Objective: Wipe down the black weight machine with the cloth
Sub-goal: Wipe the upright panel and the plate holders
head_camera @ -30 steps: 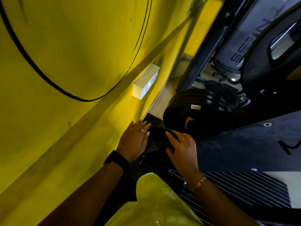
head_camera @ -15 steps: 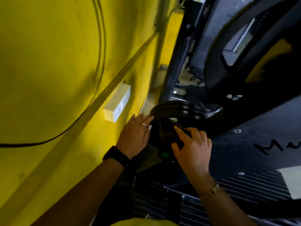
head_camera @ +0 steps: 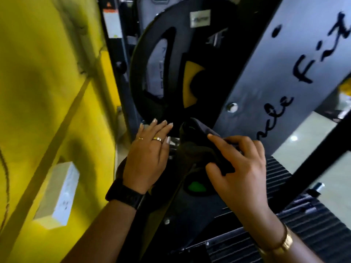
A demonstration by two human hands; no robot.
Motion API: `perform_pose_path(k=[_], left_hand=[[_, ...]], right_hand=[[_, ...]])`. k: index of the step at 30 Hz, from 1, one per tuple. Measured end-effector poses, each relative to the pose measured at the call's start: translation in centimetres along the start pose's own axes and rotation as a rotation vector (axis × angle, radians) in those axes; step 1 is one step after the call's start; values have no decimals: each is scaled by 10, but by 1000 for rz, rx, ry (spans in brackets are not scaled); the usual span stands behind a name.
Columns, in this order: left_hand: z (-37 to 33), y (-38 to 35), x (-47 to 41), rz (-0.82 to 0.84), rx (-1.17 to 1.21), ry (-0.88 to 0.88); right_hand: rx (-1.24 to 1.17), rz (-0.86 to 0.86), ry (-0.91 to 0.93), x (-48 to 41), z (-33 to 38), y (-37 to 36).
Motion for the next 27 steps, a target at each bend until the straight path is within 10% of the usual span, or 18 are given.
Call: perform_pose_path(k=[15, 27], left_hand=[[-61, 7, -112, -34, 280, -459], [-112, 56, -198, -220, 425, -668]], right_hand=[[282, -432, 1, -36, 18, 56], [770, -628, 372, -149, 69, 85]])
Point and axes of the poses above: each hand's wrist, its own x-axis away from the middle knuckle, its own y-axis out of the back of the hand, z = x × y, the point moved 7 cm from there along -x, towards the middle knuckle, and after that the axes turned 1 degree about x, right-handed, at the moved point
